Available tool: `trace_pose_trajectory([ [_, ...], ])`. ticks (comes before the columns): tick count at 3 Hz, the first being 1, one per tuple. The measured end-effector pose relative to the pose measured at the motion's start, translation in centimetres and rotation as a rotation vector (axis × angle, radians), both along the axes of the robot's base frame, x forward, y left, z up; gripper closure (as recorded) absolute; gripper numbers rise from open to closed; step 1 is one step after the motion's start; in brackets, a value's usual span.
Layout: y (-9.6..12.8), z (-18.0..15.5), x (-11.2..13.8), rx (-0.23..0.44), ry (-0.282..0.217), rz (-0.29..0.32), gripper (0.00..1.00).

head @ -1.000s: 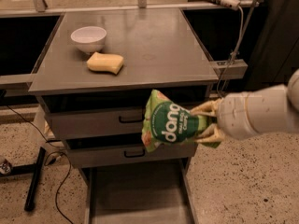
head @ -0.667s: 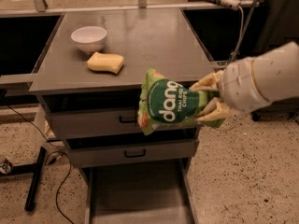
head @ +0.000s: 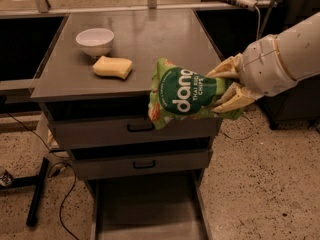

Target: Pick green rice chip bag from bottom drawer and place on counter

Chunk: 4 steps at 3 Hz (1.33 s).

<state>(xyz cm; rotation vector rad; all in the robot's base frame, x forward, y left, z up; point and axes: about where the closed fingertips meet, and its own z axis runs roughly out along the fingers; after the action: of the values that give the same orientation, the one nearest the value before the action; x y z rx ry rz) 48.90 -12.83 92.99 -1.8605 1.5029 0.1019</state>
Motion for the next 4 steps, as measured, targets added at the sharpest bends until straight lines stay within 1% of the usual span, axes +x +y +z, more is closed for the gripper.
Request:
trace_pose_trajectory([
  [1, -0.1, 0.4, 1.9, 0.017, 0.002, -0.021, 1.00],
  [2, -0.8, 2.2, 6.6, 0.053, -0.017, -0.084, 1.00],
  [3, -1.3, 4.8, 12.3, 0.142, -0.049, -0.172, 1.00],
  [4, -1.7, 5.5, 16.4, 0.210, -0.068, -0.271, 1.00],
])
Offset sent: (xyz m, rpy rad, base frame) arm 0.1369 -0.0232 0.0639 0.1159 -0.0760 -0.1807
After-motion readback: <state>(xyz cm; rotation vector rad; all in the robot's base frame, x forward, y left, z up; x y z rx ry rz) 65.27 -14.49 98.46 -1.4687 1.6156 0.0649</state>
